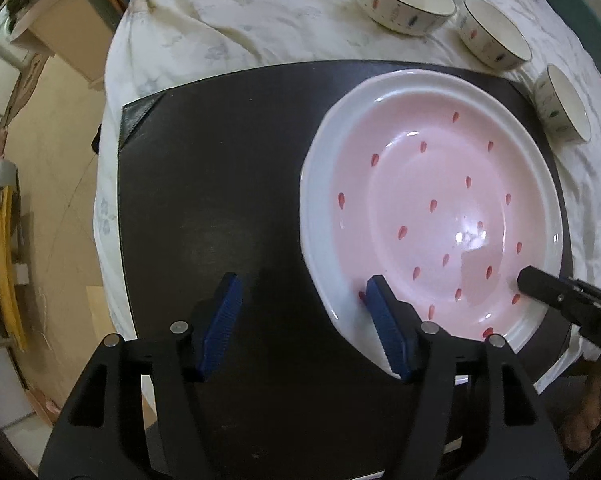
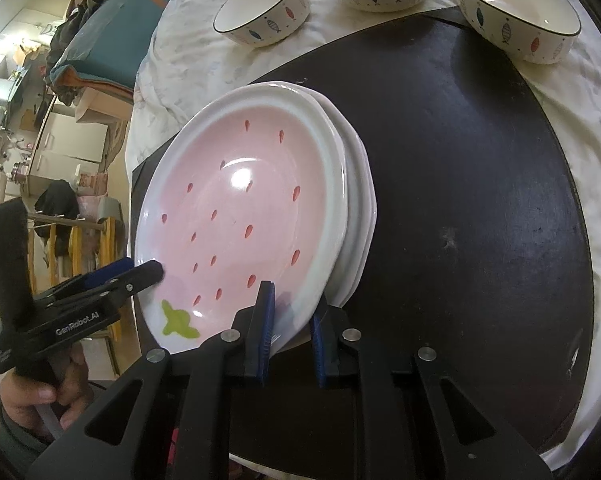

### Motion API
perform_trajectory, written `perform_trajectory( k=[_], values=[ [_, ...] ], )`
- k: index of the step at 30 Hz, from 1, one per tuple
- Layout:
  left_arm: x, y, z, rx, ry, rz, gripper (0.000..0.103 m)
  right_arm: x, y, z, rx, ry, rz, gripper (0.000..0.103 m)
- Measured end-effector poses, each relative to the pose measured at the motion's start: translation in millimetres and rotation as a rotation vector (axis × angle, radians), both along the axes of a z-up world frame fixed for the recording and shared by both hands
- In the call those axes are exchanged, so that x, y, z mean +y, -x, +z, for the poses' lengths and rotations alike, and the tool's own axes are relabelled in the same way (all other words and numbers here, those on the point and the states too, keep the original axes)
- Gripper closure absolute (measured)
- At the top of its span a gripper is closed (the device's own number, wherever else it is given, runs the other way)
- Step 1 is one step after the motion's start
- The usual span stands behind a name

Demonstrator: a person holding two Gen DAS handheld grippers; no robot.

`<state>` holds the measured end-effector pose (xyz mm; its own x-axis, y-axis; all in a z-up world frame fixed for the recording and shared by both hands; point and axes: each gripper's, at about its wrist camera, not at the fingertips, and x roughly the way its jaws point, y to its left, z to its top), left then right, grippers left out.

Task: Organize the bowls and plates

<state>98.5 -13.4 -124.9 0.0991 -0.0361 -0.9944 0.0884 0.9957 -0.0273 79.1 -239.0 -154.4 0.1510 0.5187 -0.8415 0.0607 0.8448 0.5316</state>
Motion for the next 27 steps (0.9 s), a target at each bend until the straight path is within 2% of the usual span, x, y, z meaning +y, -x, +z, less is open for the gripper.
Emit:
perform_trajectory(
  k=[6,10,12,15,19,22,27],
  values=[
    [0.7,2.6,-3.1,0.0,0.007,-0.006,0.041,-4.6,0.9,1.6,0.034,-0.028,0.005,0.084],
    [-6.2,3.8,-4.2,-0.018,-0.024,-0.036,0.04,-12.6,4.8,5.2,0.044,-0.031,0.002,0.083],
    [-9.8,3.3,-5.3,-0.025,-0.046,-0.048,0.04,-14.1,5.7,4.9,0.061,0.01,-0.001,0.081],
    [-10.8,1.8,-7.6,-0.008,-0.034,-0.026,0.04,-19.8,6.5,3.2,0.067,0.021,-0.021,0.081],
    [-20.1,5.3,-6.4,-0.04,-0.047,-0.041,0.04,-22.2,3.1,6.2,0.032,0.049,-0.038,0.081],
    [-31.7,7.9,-5.4,-0.065,-0.05,-0.089,0.04,-13.6,0.2,3.7,0.027,0.084,-0.001,0.08],
    [-34.5,6.4,-4.0,-0.08,-0.048,-0.09,0.04,-1.8,-1.2,4.9,0.006,0.139,0.032,0.076]
  ],
)
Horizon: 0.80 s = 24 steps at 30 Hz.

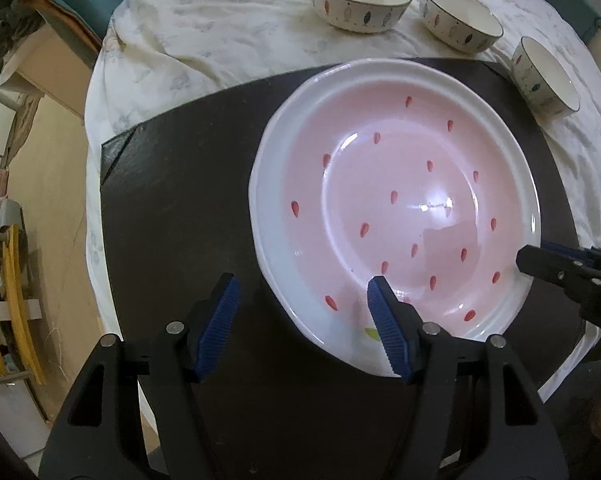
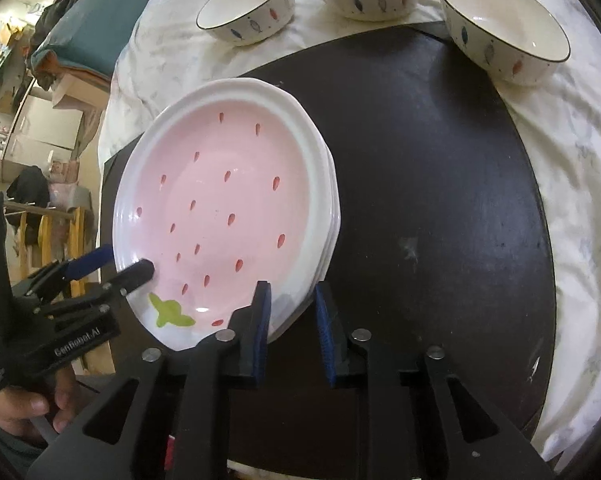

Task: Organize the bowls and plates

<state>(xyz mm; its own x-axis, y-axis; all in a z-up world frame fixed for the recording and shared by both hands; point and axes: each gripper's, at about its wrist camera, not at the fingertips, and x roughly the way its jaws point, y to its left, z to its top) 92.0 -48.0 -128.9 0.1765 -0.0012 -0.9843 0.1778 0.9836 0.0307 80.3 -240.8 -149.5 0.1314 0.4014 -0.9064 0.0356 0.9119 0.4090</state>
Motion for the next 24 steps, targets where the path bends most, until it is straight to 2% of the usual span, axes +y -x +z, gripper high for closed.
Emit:
perform_trajectory(
  k=[4,8,16,17,18,19,20,23,24],
  values=[
    [10.0,-0.9,7.1,-0.018,-0.003,0.047,0.04,-1.2,-0.6,-1.4,0.007,0.018,-0.008,0.077],
    [20.4,-1.5,21.2,-0.075,0.012,0.104,0.04,-8.3,-1.5,5.3,-0.02,0.024,-0.025,0.077],
    [31.0,8.7,41.4,-0.153,0.019,0.113,0.04,-7.9,15.4,28.2,-0.1,0.061,-0.023,0.076],
    [31.5,9.2,43.8,-0.167,0.012,0.108,0.04,-7.7,17.5,33.1,-0.118,0.062,-0.018,0.073],
    [31.4,10.0,45.1,-0.177,0.006,0.106,0.039,-7.0,17.5,35.7,-0.13,0.063,-0.018,0.052],
    [30.8,11.2,46.5,-0.185,0.001,0.105,0.034,-6.9,19.4,39.9,-0.146,0.062,-0.019,0.039],
    [30.6,13.9,49.0,-0.196,0.0,0.107,0.025,-8.3,20.8,43.5,-0.164,0.062,-0.026,0.025],
    [28.9,18.5,57.5,-0.241,0.016,0.106,0.011,-12.1,23.3,51.3,-0.201,0.061,-0.041,0.025],
    [27.6,19.3,59.7,-0.255,0.015,0.102,0.009,-13.4,23.4,52.5,-0.205,0.055,-0.044,0.025]
  ],
)
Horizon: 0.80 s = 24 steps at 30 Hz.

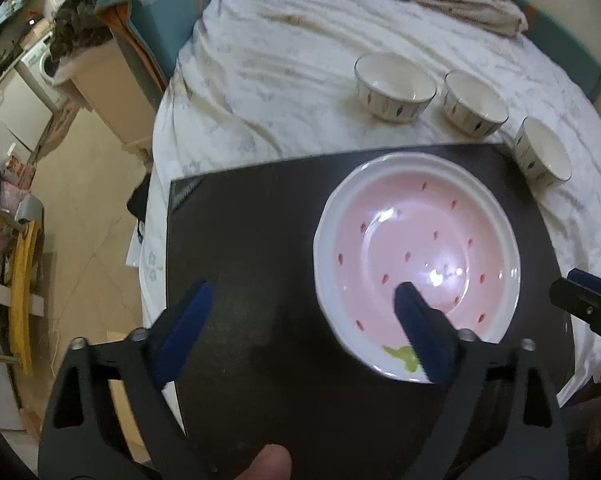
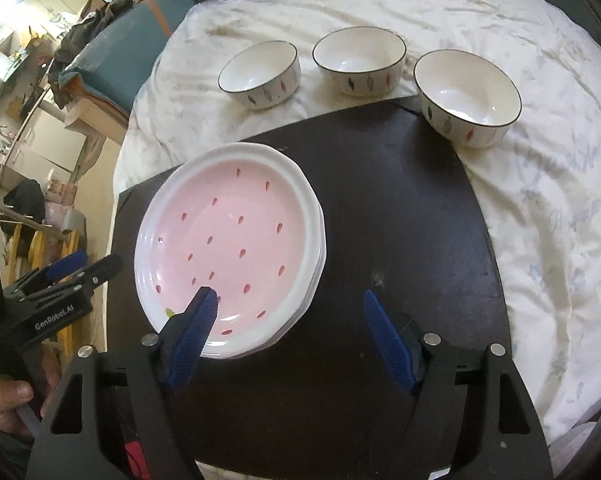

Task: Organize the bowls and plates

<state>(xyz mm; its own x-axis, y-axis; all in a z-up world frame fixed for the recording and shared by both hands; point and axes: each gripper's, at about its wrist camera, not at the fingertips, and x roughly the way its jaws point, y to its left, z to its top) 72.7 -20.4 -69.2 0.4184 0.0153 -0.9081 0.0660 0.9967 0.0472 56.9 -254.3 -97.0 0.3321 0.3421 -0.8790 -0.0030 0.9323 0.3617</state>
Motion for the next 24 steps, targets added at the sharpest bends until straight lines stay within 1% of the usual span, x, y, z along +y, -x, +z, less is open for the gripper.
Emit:
perform_trajectory(
  k=[2,6,8,11,15,19,24],
  values=[
    [-4.0,2.5,6.3,-0.033,-0.002,-0.017,0.004,-3.1,0.3,2.2,-0.007,-0.008,-0.014,0.025],
    [-12.5,4.4,14.5,-0.085,-0.001,-0.046,0.001,-11.2,2.6,8.9,-0.03,-0.016,-0.04,0.025],
    [-17.9,1.5,14.2,-0.081,-0.011,-0.045,0.001,-16.0,3.8,12.7,-0.042,-0.021,-0.054,0.025],
    [-27.6,-6.9,14.9,-0.053,0.004,-0.042,0.001,-24.8,6.2,21.0,-0.064,-0.039,-0.063,0.025],
    [-45.7,-17.9,23.5,-0.063,0.014,-0.023,0.001,-36.2,8.2,32.4,-0.109,0.01,-0.051,0.025],
    [-74.0,-31.4,29.2,-0.054,0.012,-0.042,0.001,-60.5,0.3,41.8,-0.139,0.013,-0.084,0.025],
    [-110.9,-50.0,35.1,-0.048,0.021,-0.058,0.001,-101.7,-22.3,46.2,-0.137,-0.059,-0.181,0.025]
  ],
)
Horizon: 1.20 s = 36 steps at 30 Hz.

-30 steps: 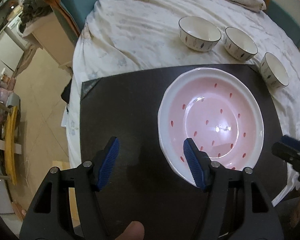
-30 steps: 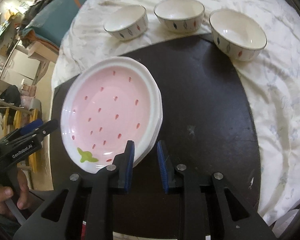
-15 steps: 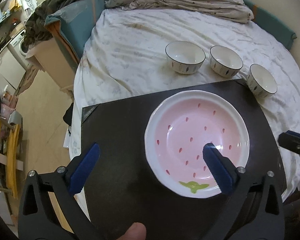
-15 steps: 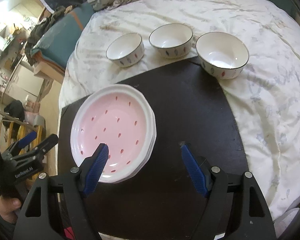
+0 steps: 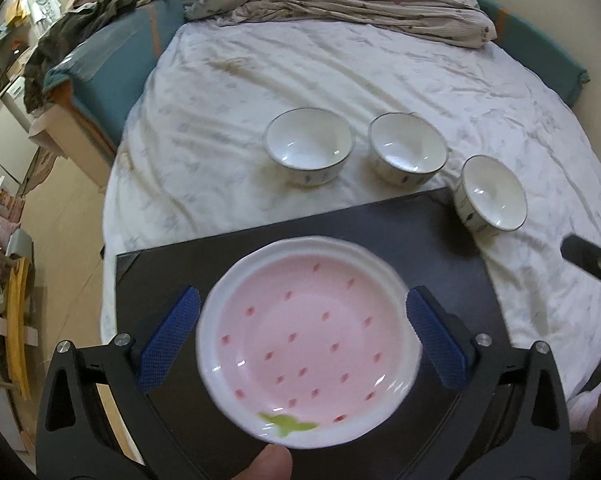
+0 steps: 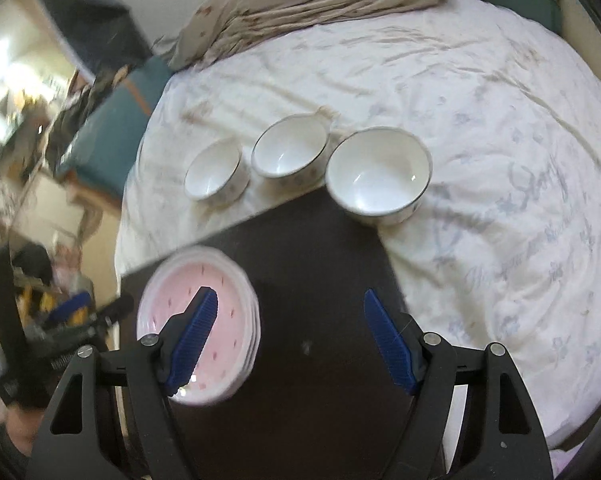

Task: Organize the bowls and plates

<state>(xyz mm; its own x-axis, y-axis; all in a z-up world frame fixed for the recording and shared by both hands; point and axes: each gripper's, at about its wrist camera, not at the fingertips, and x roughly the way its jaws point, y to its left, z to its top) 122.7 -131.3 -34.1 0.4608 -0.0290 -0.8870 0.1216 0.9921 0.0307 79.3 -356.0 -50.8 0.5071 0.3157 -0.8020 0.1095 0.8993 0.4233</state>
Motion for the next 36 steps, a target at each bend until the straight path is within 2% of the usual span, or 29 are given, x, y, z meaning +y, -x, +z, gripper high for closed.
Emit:
perform_trajectory(
  k=[4,7,10,15,19,21,23,25,26,27,28,29,30,31,32,34,36],
  values=[
    [-17.1,-14.2,-8.1,0.038,0.045,0.026,0.001,-29.4,-23.9,1.8,0.003,0.04,-0.068,0.025],
    [-35.8,-29.9,-14.2,0.036,0.019,0.034,0.001,-59.1,-39.6,-7.4,0.037,-0.044,-0.146,0.025],
    [-51.5,-44.3,-15.2,0.03,0.005,0.048,0.001,-81.0,-51.3,-17.9,0.069,-0.086,-0.205,0.025],
    [-74.0,-65.1,-17.4,0.042,0.004,0.034,0.001,-104.3,-65.0,-25.6,0.082,-0.088,-0.261,0.025],
    [-94.2,-77.6,-23.3,0.045,0.035,0.01,0.002,-119.4,-78.0,-38.2,0.104,-0.058,-0.299,0.025],
    [-108.2,-86.4,-31.3,0.075,0.057,-0.006,0.007,-122.8,-82.5,-48.6,0.13,-0.071,-0.304,0.025],
    [-121.3,-94.7,-42.8,0.121,0.094,-0.008,0.02,-123.8,-84.6,-57.9,0.155,-0.088,-0.31,0.025],
    [-130.9,-100.2,-53.3,0.165,0.122,-0.012,0.023,-123.3,-87.6,-68.9,0.182,-0.121,-0.313,0.026],
    [-138.5,-103.0,-60.8,0.188,0.137,-0.011,0.023,-123.0,-89.4,-73.4,0.194,-0.14,-0.311,0.035],
    [-143.3,-104.7,-66.2,0.199,0.14,-0.008,0.024,-122.1,-90.0,-77.1,0.201,-0.163,-0.309,0.051],
    [-149.0,-106.7,-72.7,0.209,0.137,-0.003,0.026,-120.1,-91.3,-79.9,0.209,-0.181,-0.299,0.059],
    [-154.3,-107.4,-78.7,0.219,0.139,-0.003,0.035,-117.7,-92.5,-81.3,0.216,-0.183,-0.289,0.067],
    [-158.5,-109.0,-83.7,0.231,0.141,-0.005,0.041,-114.8,-93.7,-82.0,0.221,-0.174,-0.276,0.067],
    [-162.4,-110.6,-89.5,0.249,0.142,-0.007,0.052,-112.9,-94.5,-81.8,0.216,-0.168,-0.271,0.068],
    [-165.6,-112.3,-95.3,0.267,0.145,-0.005,0.056,-112.3,-95.0,-82.4,0.217,-0.162,-0.274,0.069],
    [-171.2,-115.3,-103.5,0.291,0.147,-0.011,0.063,-112.2,-95.0,-85.0,0.224,-0.169,-0.279,0.072],
    [-175.9,-115.9,-108.2,0.291,0.117,-0.014,0.066,-110.4,-95.6,-88.7,0.24,-0.162,-0.28,0.075]
  ],
)
